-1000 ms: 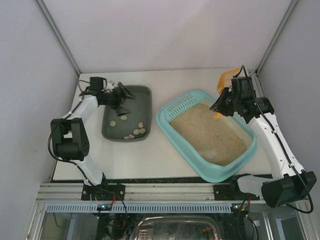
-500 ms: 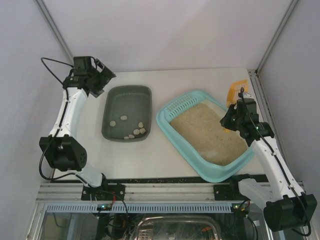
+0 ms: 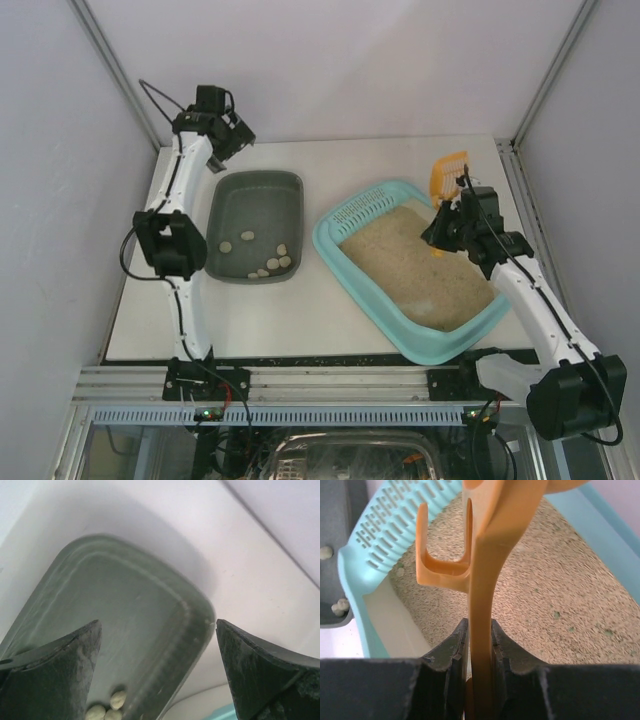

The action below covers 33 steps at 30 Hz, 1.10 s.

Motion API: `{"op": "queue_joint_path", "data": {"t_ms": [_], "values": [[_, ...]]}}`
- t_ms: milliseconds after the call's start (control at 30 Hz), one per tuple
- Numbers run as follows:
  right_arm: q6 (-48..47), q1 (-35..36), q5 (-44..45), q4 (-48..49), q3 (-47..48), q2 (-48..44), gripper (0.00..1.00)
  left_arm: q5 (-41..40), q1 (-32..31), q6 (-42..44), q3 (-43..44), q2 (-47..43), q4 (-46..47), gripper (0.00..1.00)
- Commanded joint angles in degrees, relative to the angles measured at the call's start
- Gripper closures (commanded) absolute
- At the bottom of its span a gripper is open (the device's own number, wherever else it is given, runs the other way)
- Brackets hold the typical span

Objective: Clean the litter box

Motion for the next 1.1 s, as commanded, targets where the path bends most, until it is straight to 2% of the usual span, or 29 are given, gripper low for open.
{"op": "queue_joint_path", "data": {"t_ms": [0, 100, 233, 300, 433, 600, 733, 867, 967, 1067], "values": [[-2.57, 3.83, 0.69, 1.89, 6.06, 2.07, 1.00, 1.72, -2.27, 7.04, 20.09, 5.25, -8.92, 0.00], [-4.57, 5.47, -0.75, -1.60, 10.77, 4.88, 1.00, 4.06, -3.65, 7.11, 10.97, -0.19, -1.87, 0.00], [-4.39, 8.41, 1.39, -4.59, 12.20, 5.95, 1.00, 10.73, -4.00, 8.38, 14.02, -0.47, -1.89, 0.00], [-1.18, 9.58, 1.96, -5.42, 11.75, 6.39, 1.00, 14.27, -3.39, 8.84, 13.92, -1.19, -1.83, 0.00], [7.55, 9.64, -3.30, -8.00, 11.72, 7.28, 1.00, 19.05, -2.78, 9.06, 11.25, -2.76, -1.76, 0.00], [17.25, 12.90, -3.78, -10.17, 11.37, 2.90, 1.00, 21.78, -5.26, 12.27, 6.76, -3.60, 2.17, 0.00], [27.93, 14.16, -2.17, -11.48, 8.02, -1.03, 1.00, 17.73, -11.25, 20.89, 3.38, -4.77, 7.85, 0.00], [39.47, 13.66, -5.58, -6.53, -1.37, -6.12, 1.00, 26.05, -11.92, 19.05, 0.10, -2.94, 14.72, 0.00], [47.32, 12.74, -12.12, -4.07, -8.31, -7.93, 1.00, 26.75, -12.99, 19.64, -5.56, -3.57, 21.07, 0.00], [50.17, 11.90, -16.54, -1.82, -11.25, -8.40, 1.00, 28.06, -13.75, 19.79, -7.58, -3.38, 23.57, 0.00]]}}
